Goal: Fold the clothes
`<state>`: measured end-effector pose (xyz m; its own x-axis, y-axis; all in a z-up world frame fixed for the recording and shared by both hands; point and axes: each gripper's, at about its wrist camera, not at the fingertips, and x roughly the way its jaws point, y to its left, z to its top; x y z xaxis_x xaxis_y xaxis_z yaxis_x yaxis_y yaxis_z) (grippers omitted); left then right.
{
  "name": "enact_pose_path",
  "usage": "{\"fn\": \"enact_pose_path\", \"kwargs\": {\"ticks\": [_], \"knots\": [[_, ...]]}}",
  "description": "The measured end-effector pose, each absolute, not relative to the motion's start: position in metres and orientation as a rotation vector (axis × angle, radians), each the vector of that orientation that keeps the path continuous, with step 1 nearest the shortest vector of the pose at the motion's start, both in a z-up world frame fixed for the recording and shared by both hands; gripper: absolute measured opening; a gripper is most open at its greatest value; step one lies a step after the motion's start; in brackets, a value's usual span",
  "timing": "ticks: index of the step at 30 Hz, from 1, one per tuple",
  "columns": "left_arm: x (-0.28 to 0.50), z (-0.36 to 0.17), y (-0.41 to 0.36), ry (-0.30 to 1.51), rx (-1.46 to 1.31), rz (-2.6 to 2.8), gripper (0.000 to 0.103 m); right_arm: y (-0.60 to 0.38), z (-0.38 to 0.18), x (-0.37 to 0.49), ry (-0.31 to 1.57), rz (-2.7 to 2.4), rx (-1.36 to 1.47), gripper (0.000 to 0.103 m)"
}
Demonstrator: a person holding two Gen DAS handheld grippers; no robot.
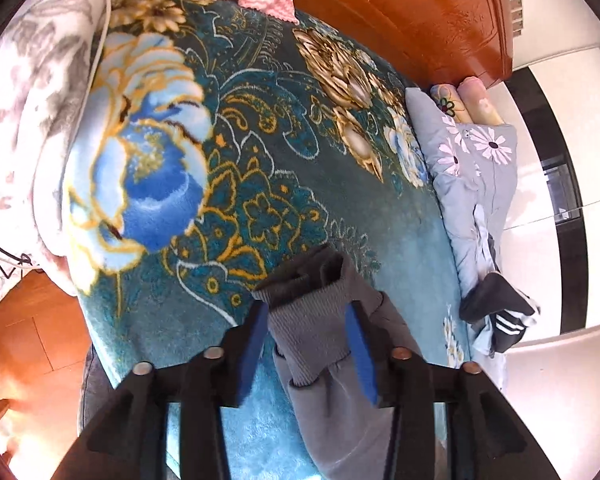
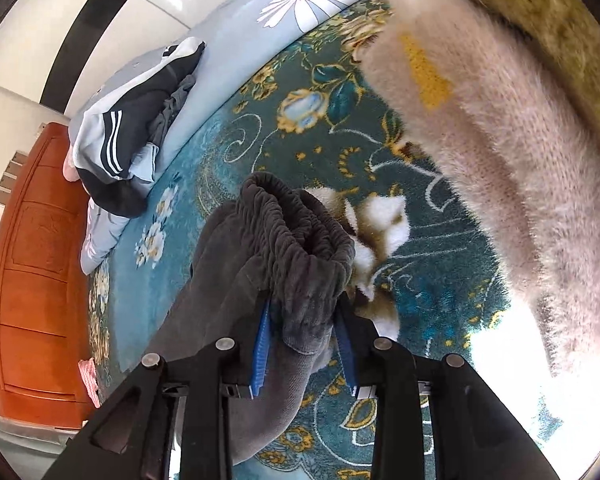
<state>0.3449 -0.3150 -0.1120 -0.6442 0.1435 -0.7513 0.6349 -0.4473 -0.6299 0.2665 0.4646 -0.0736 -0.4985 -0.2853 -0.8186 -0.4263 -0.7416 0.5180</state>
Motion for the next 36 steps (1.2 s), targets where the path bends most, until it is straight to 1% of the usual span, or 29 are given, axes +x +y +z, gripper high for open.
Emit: {"fn": "enact_pose_path", "kwargs": {"ticks": [2,6,7,8,9,10,12,16,17,20,21,22,24,25,26,28,29,31,35,36], "knots": [[0.342,-0.12,-0.307,1.404,1.167,-2.163,0.049,0.459,-0.068,0.268,1.035,2.416,-1.538,0.041],[0.336,-0.133,-0.3,1.501,1.193,-2.157,0.048,0.45,-0.055,0.274,0.951,2.426,-1.562,0.044],[0.336,-0.134,-0.3,1.513,1.185,-2.154,0.043,0.448,-0.051,0.277,0.945,2.435,-1.565,0.044],[0.335,-0.133,-0.299,1.512,1.175,-2.153,0.023,0.446,-0.047,0.28,0.934,2.442,-1.568,0.044],[0.334,-0.13,-0.297,1.488,1.172,-2.169,0.011,0.443,-0.043,0.282,0.911,2.443,-1.574,0.044],[0.332,-0.124,-0.294,1.445,1.176,-2.198,0.009,0.44,-0.038,0.284,0.885,2.446,-1.58,0.044],[0.329,-0.112,-0.289,1.366,1.173,-2.267,0.009,0.43,-0.027,0.288,0.82,2.472,-1.581,0.044],[0.324,-0.089,-0.282,1.288,1.081,-2.413,0.008,0.406,-0.021,0.281,0.746,2.523,-1.645,0.044],[0.322,-0.091,-0.283,1.259,1.089,-2.405,0.008,0.398,-0.023,0.279,0.74,2.529,-1.667,0.044],[0.311,-0.126,-0.292,1.212,1.233,-2.265,0.008,0.372,-0.033,0.271,0.746,2.543,-1.734,0.044],[0.311,-0.132,-0.294,1.212,1.248,-2.245,0.008,0.364,-0.035,0.269,0.74,2.549,-1.759,0.044],[0.313,-0.134,-0.295,1.213,1.238,-2.244,0.012,0.355,-0.037,0.266,0.735,2.556,-1.785,0.044],[0.317,-0.134,-0.295,1.199,1.225,-2.243,0.013,0.339,-0.039,0.262,0.705,2.575,-1.829,0.044],[0.318,-0.132,-0.294,1.171,1.227,-2.24,0.017,0.332,-0.039,0.262,0.676,2.59,-1.841,0.044],[0.318,-0.132,-0.293,1.139,1.232,-2.236,0.03,0.327,-0.038,0.262,0.639,2.603,-1.852,0.044],[0.318,-0.132,-0.292,1.068,1.247,-2.224,0.047,0.317,-0.039,0.262,0.579,2.613,-1.878,0.044],[0.319,-0.134,-0.294,1.078,1.244,-2.224,0.048,0.314,-0.041,0.261,0.572,2.609,-1.895,0.044],[0.323,-0.143,-0.301,1.201,1.205,-2.227,0.048,0.308,-0.045,0.26,0.57,2.602,-1.919,0.044],[0.343,-0.166,-0.323,1.585,0.997,-2.133,0.048,0.3,-0.045,0.261,0.561,2.603,-1.939,0.044],[0.346,-0.169,-0.326,1.636,0.962,-2.116,0.046,0.298,-0.044,0.261,0.555,2.604,-1.942,0.044]]}}
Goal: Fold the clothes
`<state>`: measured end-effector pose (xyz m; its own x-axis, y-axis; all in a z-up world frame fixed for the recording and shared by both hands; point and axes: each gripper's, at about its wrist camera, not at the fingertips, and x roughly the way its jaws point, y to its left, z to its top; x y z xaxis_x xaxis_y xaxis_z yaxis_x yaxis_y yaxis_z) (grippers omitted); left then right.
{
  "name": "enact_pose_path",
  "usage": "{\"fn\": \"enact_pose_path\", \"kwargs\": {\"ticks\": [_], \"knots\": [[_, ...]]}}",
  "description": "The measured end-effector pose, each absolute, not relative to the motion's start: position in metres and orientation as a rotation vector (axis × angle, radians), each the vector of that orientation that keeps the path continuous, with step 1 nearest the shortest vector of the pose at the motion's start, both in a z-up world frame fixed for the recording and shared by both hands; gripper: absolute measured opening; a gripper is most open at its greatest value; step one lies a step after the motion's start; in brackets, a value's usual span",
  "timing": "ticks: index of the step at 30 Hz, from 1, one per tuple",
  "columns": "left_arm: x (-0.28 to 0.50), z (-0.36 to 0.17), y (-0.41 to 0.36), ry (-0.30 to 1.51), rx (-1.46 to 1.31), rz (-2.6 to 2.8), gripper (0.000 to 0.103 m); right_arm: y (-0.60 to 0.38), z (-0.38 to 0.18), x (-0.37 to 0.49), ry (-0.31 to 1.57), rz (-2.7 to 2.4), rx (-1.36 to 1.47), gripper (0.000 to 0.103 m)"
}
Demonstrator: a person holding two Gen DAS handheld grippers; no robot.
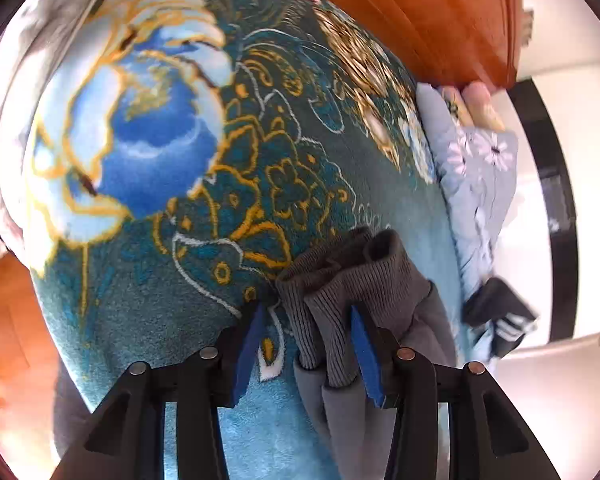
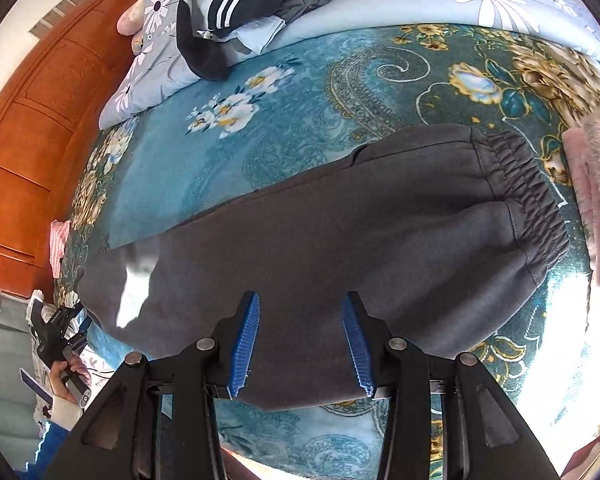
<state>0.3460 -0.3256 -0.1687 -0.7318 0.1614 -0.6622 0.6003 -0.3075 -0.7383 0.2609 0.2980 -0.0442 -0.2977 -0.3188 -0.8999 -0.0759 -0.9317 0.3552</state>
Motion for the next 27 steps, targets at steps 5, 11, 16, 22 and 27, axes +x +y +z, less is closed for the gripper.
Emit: {"fn": "enact_pose_path", "kwargs": {"ticks": [5,11,16,22,27], "knots": [[0.347,-0.162,-0.322,1.642,0.92,-2.1,0.013,0.294,-0.046,0.263,-0.545,-2.344,1.766,0.044],[0.35,-0.11,-0.309,1.5,0.917,-2.188,0.011,0.297,-0.043,0.27,-0.641,-2.32,1.702,0.044],[0.335,-0.023,-0.259,1.166,0.926,-2.47,0.011,0.313,-0.045,0.28,-0.762,-2.304,1.631,0.044],[0.316,0.056,-0.173,0.885,0.927,-2.764,0.011,0.329,-0.061,0.295,-0.924,-2.237,1.579,0.044],[0.289,0.081,-0.076,0.706,1.039,-2.986,0.011,0.34,-0.068,0.305,-0.926,-2.231,1.545,0.044]]}}
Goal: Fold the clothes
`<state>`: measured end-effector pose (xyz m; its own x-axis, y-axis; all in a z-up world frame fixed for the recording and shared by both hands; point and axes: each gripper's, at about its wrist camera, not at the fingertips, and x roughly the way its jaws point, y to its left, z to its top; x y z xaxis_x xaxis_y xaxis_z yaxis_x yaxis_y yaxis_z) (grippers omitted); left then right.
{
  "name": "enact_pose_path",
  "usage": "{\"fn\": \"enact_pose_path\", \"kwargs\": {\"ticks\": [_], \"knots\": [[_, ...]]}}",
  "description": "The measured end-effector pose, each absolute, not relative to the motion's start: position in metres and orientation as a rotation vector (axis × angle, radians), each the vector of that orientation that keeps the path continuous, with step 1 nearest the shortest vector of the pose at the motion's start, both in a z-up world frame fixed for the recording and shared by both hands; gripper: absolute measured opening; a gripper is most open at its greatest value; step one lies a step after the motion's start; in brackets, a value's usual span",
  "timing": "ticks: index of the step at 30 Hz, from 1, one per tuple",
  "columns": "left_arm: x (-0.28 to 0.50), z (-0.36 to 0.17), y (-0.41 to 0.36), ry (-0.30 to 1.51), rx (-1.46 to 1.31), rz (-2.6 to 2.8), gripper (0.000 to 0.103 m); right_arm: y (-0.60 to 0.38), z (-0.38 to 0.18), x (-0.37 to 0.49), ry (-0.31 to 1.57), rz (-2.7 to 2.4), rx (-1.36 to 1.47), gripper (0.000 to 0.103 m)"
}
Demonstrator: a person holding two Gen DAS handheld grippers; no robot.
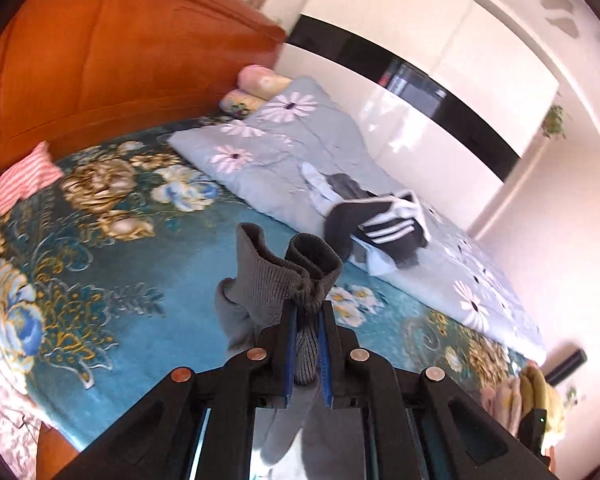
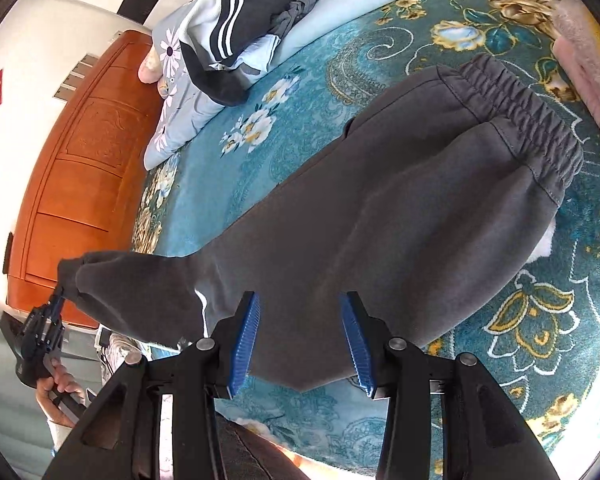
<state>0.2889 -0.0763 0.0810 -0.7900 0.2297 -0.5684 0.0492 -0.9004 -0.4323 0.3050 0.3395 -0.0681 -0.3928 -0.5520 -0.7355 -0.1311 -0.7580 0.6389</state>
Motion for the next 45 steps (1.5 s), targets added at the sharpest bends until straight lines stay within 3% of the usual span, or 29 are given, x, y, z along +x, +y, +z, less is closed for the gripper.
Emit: {"fn": "enact_pose_path", "kwargs": {"ticks": [4,11,19,24,28,33,37,45], "knots": [[0.267,0.065,0.014,-0.468,-1.059,2.648,0.011,0.355,-0.078,0.312,-0.999,-2.218,1.542,0.045],[0.258,-0.02,0.149,-0.259,-1.355,2.351,0.011,0.38,-0.094,0.325,-1.104,-2.215,1.556,0.045],[0.266,-0.093,0.192,-0.236,-1.61,2.211,0.013,0.387,-0.103,0.328,-1.125,-2.19,1.552,0.045],[0.27,-0.089,0.19,-0.363,-1.638,2.118,0.032,0.374,-0.101,0.317,-1.09,-2.165,1.501,0.045],[0.276,-0.062,0.166,-0.399,-1.558,2.188,0.034,0.36,-0.095,0.309,-1.051,-2.142,1.451,0.045],[0.276,-0.056,0.077,-0.377,-1.661,2.524,0.041,0.335,-0.093,0.3,-0.968,-2.077,1.42,0.055],[0.291,-0.073,0.005,-0.653,-1.804,2.575,0.041,0.305,-0.106,0.289,-0.878,-2.018,1.48,0.061],[0.315,-0.091,-0.041,-0.987,-1.777,2.509,0.049,0.301,-0.138,0.274,-1.146,-1.89,1.526,0.061]]}}
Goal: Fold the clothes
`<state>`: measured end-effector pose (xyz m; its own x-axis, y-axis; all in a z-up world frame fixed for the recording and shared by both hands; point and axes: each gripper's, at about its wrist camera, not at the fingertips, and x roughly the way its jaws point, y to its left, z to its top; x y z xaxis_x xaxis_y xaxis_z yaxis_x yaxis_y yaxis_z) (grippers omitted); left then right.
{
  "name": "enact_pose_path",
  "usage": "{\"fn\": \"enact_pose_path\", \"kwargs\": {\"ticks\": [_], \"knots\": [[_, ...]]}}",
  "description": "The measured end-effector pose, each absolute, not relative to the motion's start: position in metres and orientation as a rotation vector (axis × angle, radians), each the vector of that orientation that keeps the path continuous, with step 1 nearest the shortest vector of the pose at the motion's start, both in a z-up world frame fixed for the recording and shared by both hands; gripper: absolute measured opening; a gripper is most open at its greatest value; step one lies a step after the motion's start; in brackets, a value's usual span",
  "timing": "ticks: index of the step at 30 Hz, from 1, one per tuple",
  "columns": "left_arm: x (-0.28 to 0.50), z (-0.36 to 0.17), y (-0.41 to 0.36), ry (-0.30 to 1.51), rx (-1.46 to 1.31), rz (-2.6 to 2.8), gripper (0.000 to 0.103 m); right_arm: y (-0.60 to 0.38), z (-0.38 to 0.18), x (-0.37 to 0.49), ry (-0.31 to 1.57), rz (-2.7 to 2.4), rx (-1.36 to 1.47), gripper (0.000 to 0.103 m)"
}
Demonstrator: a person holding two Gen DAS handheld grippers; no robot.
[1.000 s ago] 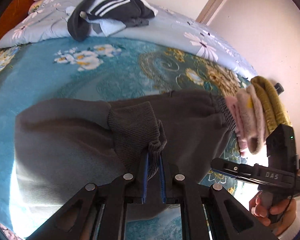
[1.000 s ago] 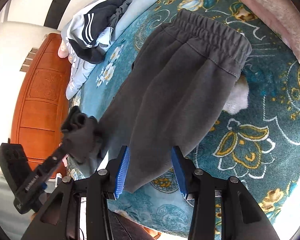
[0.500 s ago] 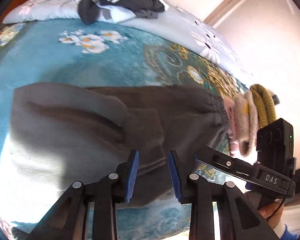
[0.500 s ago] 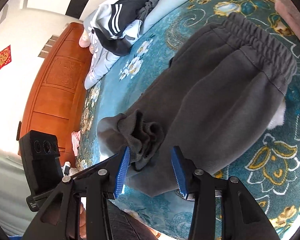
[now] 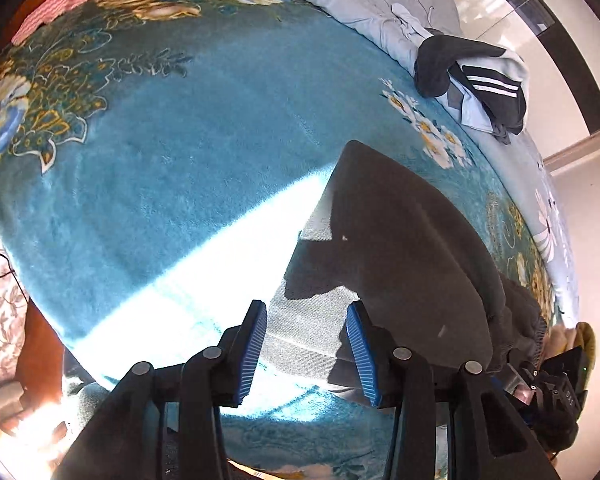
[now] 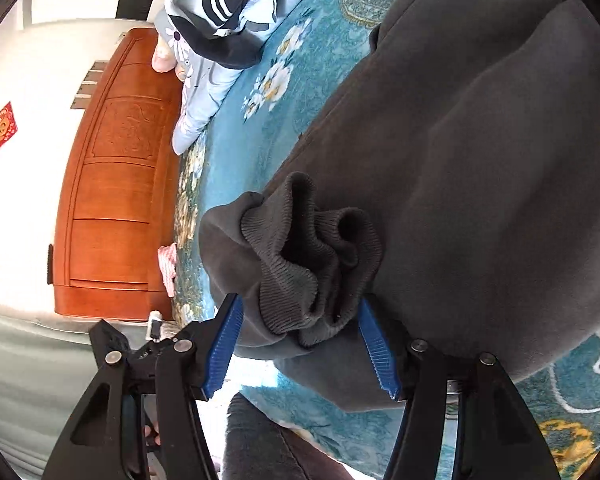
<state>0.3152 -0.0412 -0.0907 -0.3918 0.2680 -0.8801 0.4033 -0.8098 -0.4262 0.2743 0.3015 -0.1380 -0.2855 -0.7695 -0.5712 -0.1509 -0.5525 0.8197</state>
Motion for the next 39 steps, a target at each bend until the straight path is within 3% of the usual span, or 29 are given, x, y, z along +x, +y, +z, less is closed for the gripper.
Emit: {"fn": "enact_pose_path", "kwargs": {"ticks": [2,7,9,10,11,15,19,24,27,39], "knots": [[0.314,-0.095,-0.039,0.962,1.692,-2.373,0.056,0.295,-0.144,0.268,-1.17,-1.861,1.539,0.061],[0.312,-0.105,-0.037,0.952,1.721,-2.392,0.06,0.29,-0.15,0.263,-1.279,-1.871,1.541,0.061],[0.311,-0.109,-0.041,0.988,1.724,-2.389,0.061,0.29,-0.142,0.264,-1.263,-1.899,1.511,0.041],[0.31,-0.11,-0.043,1.008,1.723,-2.388,0.061,0.29,-0.137,0.265,-1.241,-1.915,1.501,0.024],[0.31,-0.112,-0.045,1.029,1.722,-2.386,0.061,0.291,-0.132,0.264,-1.227,-1.922,1.483,0.02],[0.298,-0.127,-0.048,1.097,1.772,-2.349,0.063,0.299,-0.13,0.263,-1.13,-1.992,1.496,0.02],[0.29,-0.14,-0.049,1.176,1.791,-2.327,0.063,0.307,-0.167,0.265,-1.246,-1.891,1.639,0.02],[0.29,-0.141,-0.045,1.15,1.784,-2.388,0.059,0.309,-0.17,0.265,-1.27,-1.875,1.66,0.021],[0.292,-0.141,-0.042,1.086,1.773,-2.439,0.052,0.308,-0.168,0.262,-1.263,-1.879,1.683,0.021],[0.295,-0.154,-0.05,1.185,1.817,-2.488,0.056,0.293,-0.154,0.267,-1.193,-1.974,1.748,0.025]]}}
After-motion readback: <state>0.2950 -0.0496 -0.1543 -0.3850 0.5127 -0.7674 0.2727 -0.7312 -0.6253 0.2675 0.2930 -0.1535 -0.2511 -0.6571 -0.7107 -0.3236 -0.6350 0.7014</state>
